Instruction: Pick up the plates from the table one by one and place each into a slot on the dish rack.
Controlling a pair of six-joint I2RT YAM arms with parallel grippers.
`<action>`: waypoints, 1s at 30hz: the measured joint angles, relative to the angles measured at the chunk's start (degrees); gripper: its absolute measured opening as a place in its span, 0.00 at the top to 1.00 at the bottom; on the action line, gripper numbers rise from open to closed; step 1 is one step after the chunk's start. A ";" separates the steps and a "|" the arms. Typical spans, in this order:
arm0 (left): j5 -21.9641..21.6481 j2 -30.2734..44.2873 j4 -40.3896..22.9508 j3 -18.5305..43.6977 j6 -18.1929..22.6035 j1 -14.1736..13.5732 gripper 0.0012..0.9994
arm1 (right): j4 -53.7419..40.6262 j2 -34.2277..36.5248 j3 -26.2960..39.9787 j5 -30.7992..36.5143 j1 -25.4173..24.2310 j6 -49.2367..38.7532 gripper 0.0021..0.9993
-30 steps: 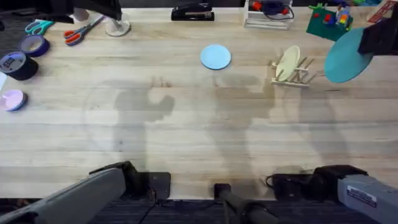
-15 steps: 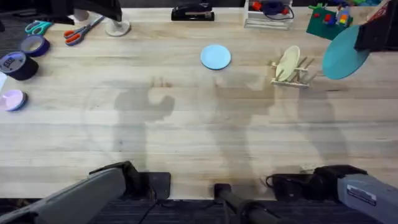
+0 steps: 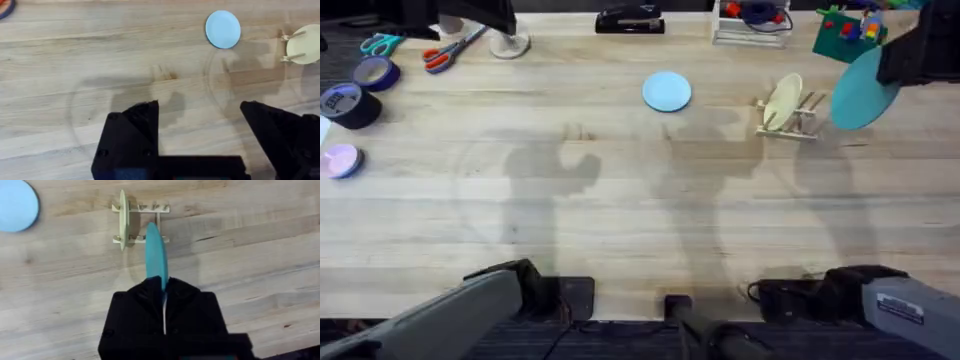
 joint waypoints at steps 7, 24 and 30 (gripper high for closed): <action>0.00 0.00 0.00 0.00 0.00 0.00 0.00 | 1.53 2.58 0.00 0.00 0.00 0.00 0.97; 0.00 0.00 0.00 0.00 0.00 0.00 0.00 | 3.62 4.85 0.00 -0.01 0.00 -0.68 0.97; 0.00 0.00 0.00 0.00 0.00 0.00 0.00 | 4.51 4.85 0.00 0.00 0.00 -0.87 0.97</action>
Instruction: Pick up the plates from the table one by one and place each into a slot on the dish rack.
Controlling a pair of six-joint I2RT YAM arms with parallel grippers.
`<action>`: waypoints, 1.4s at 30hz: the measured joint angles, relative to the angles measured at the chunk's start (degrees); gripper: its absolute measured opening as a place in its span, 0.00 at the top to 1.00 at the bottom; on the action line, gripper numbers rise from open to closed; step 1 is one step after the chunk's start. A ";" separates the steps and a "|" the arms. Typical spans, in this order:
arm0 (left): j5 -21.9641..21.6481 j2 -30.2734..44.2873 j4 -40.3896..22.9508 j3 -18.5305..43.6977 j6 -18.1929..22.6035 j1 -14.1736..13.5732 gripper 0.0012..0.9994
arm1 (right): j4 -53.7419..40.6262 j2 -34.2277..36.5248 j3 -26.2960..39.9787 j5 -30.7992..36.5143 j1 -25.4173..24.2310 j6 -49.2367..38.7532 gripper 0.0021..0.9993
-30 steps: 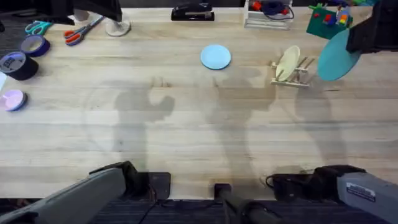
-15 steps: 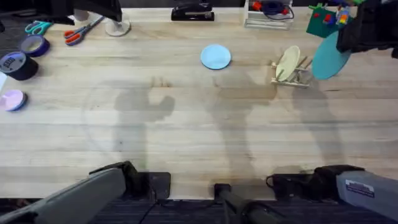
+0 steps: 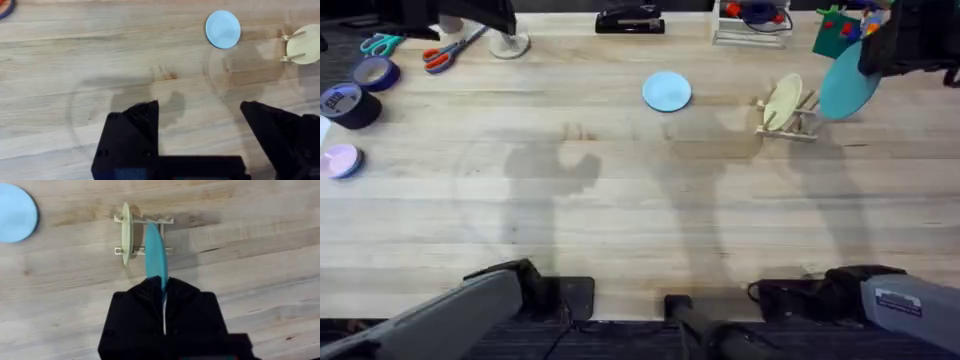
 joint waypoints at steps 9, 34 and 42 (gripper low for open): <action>0.00 0.00 0.00 0.00 0.00 0.00 0.00 | 1.35 1.52 0.00 0.00 0.00 -1.31 0.97; 0.00 0.00 -0.04 0.00 0.00 0.00 0.00 | 4.80 9.93 0.00 -1.31 0.00 -1.20 0.97; -0.17 0.00 -0.20 0.00 0.00 0.00 0.00 | 5.72 11.82 0.00 -1.77 0.00 -1.01 0.97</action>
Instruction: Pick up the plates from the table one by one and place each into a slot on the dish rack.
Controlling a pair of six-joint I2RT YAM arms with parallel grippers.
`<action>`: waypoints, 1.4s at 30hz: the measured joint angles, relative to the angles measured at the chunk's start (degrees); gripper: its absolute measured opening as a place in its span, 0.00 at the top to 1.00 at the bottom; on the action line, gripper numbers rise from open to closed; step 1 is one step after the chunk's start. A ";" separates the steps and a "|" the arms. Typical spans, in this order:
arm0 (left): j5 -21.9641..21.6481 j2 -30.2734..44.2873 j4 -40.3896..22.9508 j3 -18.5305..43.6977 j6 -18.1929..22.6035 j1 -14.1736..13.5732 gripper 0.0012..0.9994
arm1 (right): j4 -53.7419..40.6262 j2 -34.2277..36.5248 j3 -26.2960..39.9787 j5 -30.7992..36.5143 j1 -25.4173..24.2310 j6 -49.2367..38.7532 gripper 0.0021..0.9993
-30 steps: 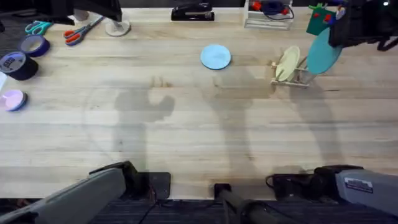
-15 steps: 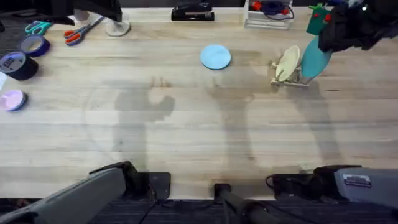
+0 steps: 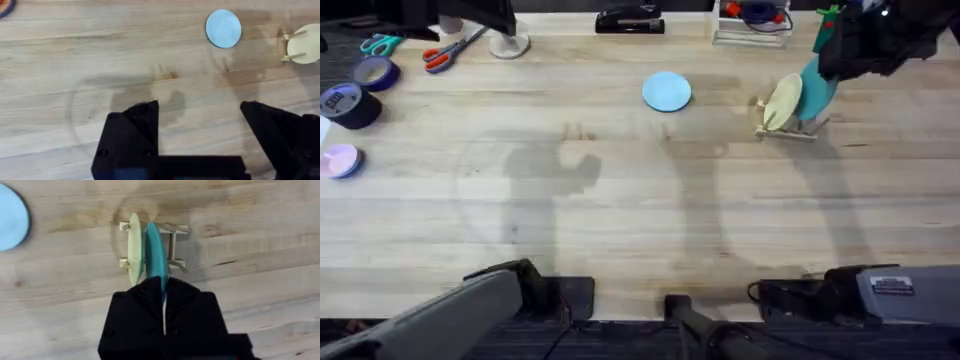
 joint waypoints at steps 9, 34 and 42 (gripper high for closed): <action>-0.27 0.00 -0.28 0.00 0.00 0.00 0.00 | 1.07 2.21 0.00 0.00 0.00 0.00 0.97; -0.49 0.00 -0.28 0.00 0.02 0.00 0.00 | 3.39 2.21 0.00 0.42 0.00 2.38 0.97; -0.51 0.00 -0.28 0.00 0.00 0.00 0.00 | 2.78 2.21 0.00 0.48 0.00 2.38 0.97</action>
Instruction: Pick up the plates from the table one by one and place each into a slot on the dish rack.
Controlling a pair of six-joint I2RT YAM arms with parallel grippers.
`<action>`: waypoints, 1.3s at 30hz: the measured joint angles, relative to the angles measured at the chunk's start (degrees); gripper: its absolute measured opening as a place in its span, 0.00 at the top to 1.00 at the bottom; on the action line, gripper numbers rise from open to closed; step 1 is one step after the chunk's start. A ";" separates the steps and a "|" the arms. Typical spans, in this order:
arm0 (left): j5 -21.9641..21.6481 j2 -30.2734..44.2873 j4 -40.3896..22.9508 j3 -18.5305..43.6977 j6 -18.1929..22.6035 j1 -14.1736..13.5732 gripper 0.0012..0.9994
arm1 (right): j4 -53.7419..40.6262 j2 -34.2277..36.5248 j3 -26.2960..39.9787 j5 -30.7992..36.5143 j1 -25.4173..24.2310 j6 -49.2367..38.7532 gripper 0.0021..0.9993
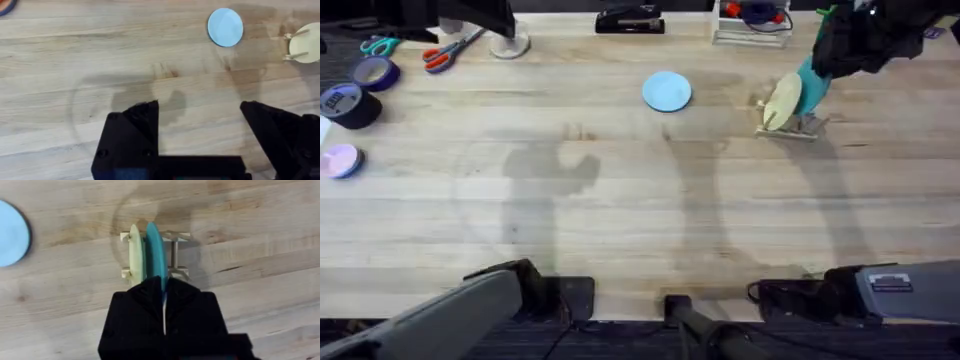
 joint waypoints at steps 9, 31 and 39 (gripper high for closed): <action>0.00 0.00 0.00 0.00 0.00 0.00 0.00 | -0.02 0.00 0.00 0.13 0.00 0.02 0.97; -0.02 0.00 0.24 0.00 0.00 0.00 0.00 | 0.17 5.35 0.00 1.27 0.00 0.83 0.97; -0.02 0.00 0.24 0.00 0.00 0.00 0.00 | -0.27 5.35 0.00 1.24 0.00 0.85 0.91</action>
